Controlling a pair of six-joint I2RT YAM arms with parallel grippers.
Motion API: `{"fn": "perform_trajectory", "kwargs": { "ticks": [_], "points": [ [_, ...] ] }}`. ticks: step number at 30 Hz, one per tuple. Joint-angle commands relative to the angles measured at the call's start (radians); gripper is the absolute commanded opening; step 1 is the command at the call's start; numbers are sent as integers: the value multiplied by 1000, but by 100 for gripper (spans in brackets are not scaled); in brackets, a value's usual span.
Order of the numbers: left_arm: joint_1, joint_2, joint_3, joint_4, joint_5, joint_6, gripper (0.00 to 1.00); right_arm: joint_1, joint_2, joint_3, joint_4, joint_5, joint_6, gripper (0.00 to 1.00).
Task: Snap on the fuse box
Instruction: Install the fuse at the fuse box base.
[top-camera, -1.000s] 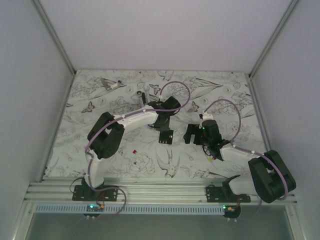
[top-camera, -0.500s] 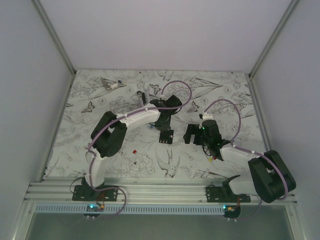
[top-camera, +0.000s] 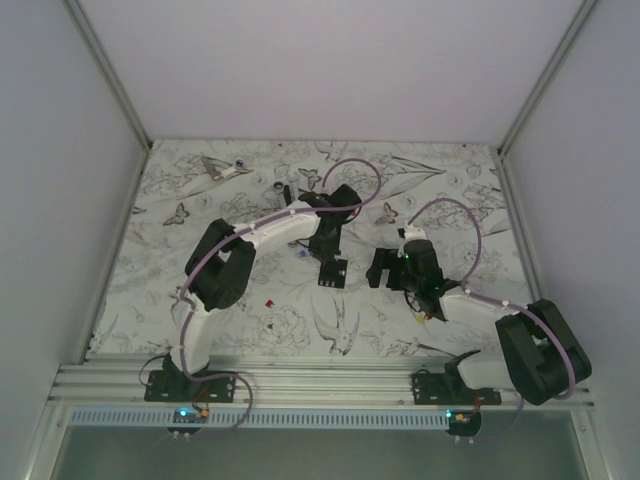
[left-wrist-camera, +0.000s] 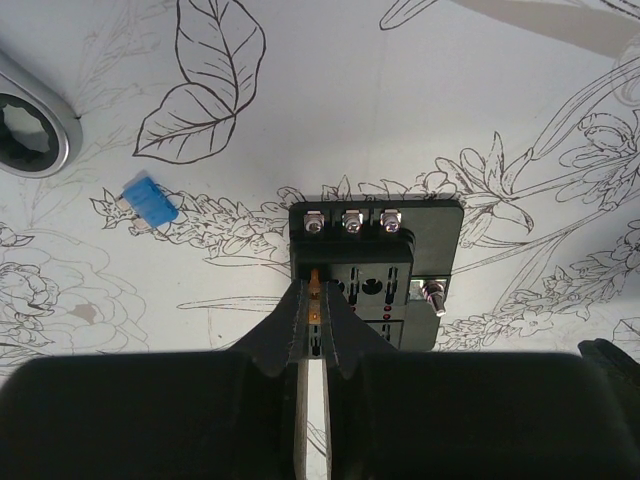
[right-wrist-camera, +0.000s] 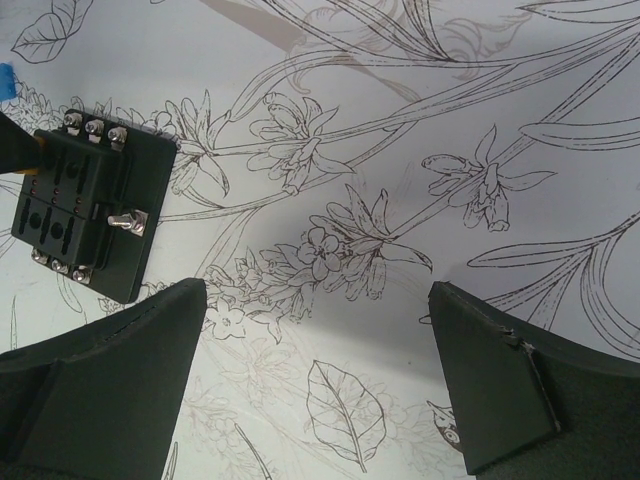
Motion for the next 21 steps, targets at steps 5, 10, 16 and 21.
{"fn": "perform_trajectory", "kwargs": {
  "ticks": [5,10,16,21],
  "points": [
    [-50,148,-19,-85,-11,31,0,-8,16,19,38,-9,15,100],
    [-71,147,-64,-97,2,19,0,-8,8,17,37,-8,13,100],
    [-41,139,-86,-91,16,9,0,-8,10,19,35,-9,13,100],
    [-41,143,-63,-89,37,19,0,-8,11,19,35,-9,13,100]
  ]
}}
